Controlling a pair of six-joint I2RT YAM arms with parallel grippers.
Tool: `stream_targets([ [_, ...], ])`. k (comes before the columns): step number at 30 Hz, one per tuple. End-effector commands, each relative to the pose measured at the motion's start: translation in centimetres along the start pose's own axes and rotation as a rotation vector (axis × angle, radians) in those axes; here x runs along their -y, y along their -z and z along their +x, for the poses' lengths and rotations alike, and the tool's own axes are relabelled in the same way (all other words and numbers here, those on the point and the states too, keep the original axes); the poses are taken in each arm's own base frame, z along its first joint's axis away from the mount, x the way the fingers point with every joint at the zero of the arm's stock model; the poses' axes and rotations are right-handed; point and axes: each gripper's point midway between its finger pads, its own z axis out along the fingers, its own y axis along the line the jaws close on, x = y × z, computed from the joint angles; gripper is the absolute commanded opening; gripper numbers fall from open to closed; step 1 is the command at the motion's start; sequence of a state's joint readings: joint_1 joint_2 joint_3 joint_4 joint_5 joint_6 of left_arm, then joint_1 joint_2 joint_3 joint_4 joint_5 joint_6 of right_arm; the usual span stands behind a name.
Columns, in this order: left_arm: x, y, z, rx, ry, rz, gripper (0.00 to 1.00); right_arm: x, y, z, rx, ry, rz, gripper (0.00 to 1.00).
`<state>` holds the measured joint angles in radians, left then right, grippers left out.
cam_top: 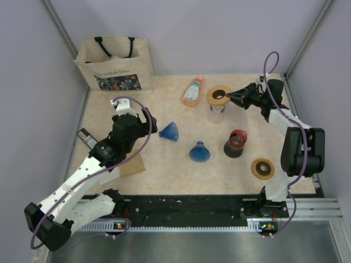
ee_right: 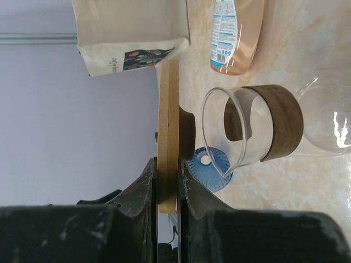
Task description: Place the coffee filter in the dripper
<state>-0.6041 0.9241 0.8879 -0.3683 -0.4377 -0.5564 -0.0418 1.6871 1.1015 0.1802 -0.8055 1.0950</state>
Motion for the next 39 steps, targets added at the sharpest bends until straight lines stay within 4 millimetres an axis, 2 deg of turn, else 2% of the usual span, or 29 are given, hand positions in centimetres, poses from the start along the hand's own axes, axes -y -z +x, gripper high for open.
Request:
stream_targets([
  [1, 0.8, -0.3, 0.2, 0.000, 0.038, 0.032, 0.99, 0.4, -0.1, -1.5, 0.023, 0.010, -0.044, 0.00],
  [9, 1.1, -0.9, 1.8, -0.043, 0.051, 0.045, 0.99, 0.9, -0.3, -1.5, 0.023, 0.024, -0.040, 0.00],
  [14, 1.0, -1.1, 2.2, -0.055, 0.049, 0.044, 0.99, 2.1, -0.5, -1.2, 0.013, 0.010, -0.023, 0.09],
  [20, 0.5, -1.1, 2.6, -0.062, 0.036, 0.022, 0.99, 2.8, -0.3, -1.0, 0.009, 0.031, 0.023, 0.32],
  [25, 0.7, -1.4, 3.2, -0.090, 0.020, 0.032, 0.99, 3.4, 0.2, -1.1, 0.017, 0.089, 0.096, 0.45],
  [27, 0.7, -1.5, 3.5, -0.102, 0.014, 0.025, 0.99, 3.6, 0.3, -1.2, 0.019, 0.106, 0.121, 0.62],
  [28, 0.6, -1.6, 3.7, -0.109, 0.011, 0.021, 0.99, 3.8, 0.4, -1.2, 0.017, 0.111, 0.134, 0.63],
  [29, 0.6, -1.7, 3.8, -0.117, 0.007, 0.019, 0.99, 3.9, 0.4, -1.4, 0.022, 0.128, 0.141, 0.72],
  [31, 0.9, -1.9, 4.3, -0.139, -0.008, 0.033, 0.99, 4.0, 0.7, -1.1, 0.010, 0.127, 0.169, 0.78],
  [33, 1.4, -2.1, 5.5, -0.193, -0.046, 0.063, 0.99, 3.5, 1.0, -1.4, 0.026, 0.150, 0.183, 0.99],
  [36, 1.9, -2.6, 8.1, -0.307, -0.105, 0.099, 0.99, 2.0, 2.5, -2.9, 0.101, 0.243, 0.238, 0.99],
  [39, 1.5, -3.0, 11.6, -0.455, -0.184, 0.100, 0.99, 0.0, 5.1, -4.1, 0.213, 0.360, 0.306, 0.99],
])
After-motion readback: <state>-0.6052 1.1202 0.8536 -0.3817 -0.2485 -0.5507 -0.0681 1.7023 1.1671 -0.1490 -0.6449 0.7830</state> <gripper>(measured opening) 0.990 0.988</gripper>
